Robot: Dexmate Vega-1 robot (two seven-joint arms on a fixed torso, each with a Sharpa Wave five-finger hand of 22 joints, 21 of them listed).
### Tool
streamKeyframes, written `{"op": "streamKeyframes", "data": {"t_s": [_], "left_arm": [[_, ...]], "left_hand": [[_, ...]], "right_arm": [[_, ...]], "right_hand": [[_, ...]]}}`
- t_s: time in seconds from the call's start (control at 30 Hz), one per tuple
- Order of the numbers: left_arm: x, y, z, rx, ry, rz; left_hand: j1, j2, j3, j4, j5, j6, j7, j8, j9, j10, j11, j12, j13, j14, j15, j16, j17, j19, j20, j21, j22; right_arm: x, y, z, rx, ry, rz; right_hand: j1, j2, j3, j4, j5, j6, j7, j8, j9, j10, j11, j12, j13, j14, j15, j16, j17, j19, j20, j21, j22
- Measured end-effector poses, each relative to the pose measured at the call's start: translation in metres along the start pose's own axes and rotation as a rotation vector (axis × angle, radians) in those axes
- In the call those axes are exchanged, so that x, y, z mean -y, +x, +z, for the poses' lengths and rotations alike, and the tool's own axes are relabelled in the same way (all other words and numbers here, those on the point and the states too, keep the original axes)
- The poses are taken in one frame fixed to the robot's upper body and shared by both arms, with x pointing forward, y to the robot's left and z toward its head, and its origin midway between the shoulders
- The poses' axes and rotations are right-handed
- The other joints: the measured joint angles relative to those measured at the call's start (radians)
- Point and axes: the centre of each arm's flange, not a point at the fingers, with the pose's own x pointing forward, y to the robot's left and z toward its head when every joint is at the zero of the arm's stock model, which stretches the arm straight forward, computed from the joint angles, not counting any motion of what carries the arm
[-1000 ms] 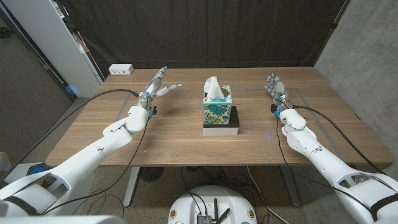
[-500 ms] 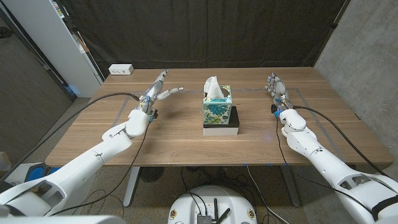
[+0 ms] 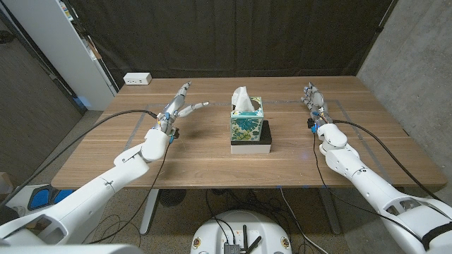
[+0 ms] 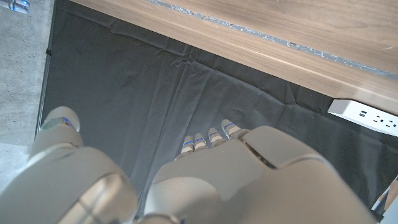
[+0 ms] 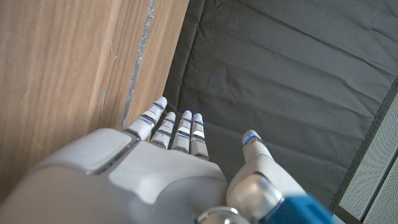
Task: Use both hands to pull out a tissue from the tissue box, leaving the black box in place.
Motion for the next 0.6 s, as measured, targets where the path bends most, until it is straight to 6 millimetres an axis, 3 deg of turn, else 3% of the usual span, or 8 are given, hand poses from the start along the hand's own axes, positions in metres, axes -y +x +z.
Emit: {"op": "streamKeyframes", "data": {"t_s": [0.6], "left_arm": [[0.004,-0.025,0.012,0.013,-0.023,-0.007]], "left_hand": [[0.012,0.004,-0.017,0.0,0.004,0.0,0.0,0.003,0.0,0.0,0.0,0.0,0.0,0.0,0.0,0.0,0.0,0.008,-0.001,0.0,0.0]], "right_arm": [[-0.003,-0.002,0.0,0.006,0.003,-0.003]], "right_hand": [[0.0,0.0,0.001,-0.01,0.0,0.0,0.0,0.0,0.0,0.006,0.006,0.0,0.0,0.0,0.001,-0.007,0.0,0.0,0.0,0.0,0.0]]}}
